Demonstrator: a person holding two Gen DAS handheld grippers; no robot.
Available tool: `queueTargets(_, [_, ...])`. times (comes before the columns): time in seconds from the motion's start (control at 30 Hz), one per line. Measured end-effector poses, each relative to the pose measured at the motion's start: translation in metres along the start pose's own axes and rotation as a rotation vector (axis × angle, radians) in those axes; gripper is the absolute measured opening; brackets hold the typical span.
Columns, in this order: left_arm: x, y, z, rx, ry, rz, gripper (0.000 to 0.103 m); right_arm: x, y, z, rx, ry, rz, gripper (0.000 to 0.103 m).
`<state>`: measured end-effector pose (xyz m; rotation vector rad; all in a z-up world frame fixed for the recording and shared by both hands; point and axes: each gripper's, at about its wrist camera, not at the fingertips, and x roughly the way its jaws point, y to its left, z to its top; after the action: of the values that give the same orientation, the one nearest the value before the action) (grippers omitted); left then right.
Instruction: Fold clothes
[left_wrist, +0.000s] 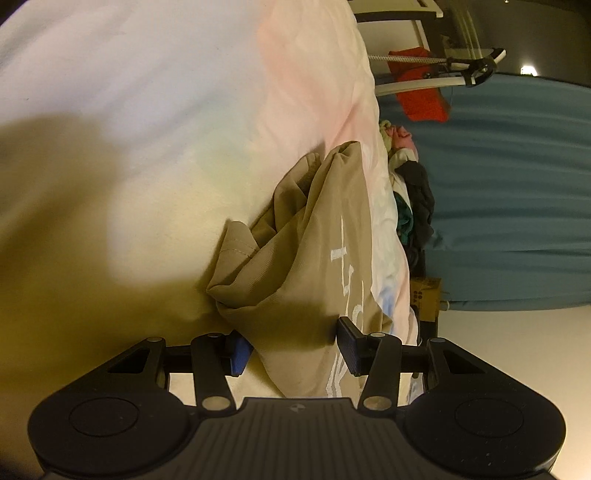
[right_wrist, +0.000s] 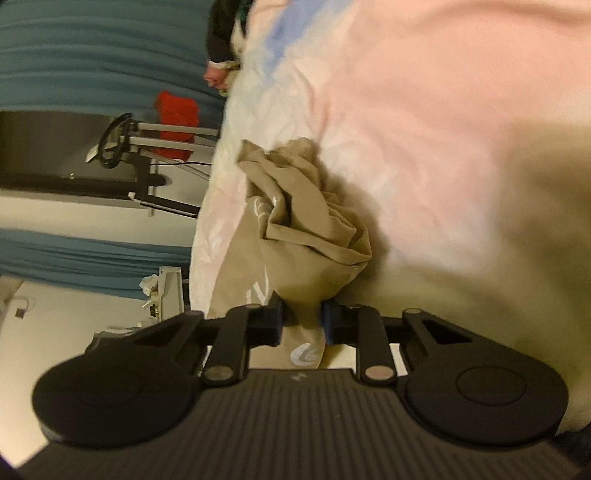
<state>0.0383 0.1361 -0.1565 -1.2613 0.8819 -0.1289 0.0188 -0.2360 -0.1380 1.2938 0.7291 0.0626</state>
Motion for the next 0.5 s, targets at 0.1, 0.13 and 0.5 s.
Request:
queueTargets(0.1, [0.001,-0.001,0.001,-0.002,-0.001,0.003,0.042,-0.006,0.003,0.005,-0.039,-0.022,0.002,0.02])
queueTargets(0.13, [0.001,-0.001,0.002,-0.007,-0.002,0.007,0.036,-0.006,0.004,0.004,-0.039,-0.024,0.003,0.02])
queueTargets(0.5, [-0.028,-0.052,-0.002,0.026,0.027,-0.021,0.023,-0.052,0.035,-0.004,-0.06,-0.079,0.046,0.018])
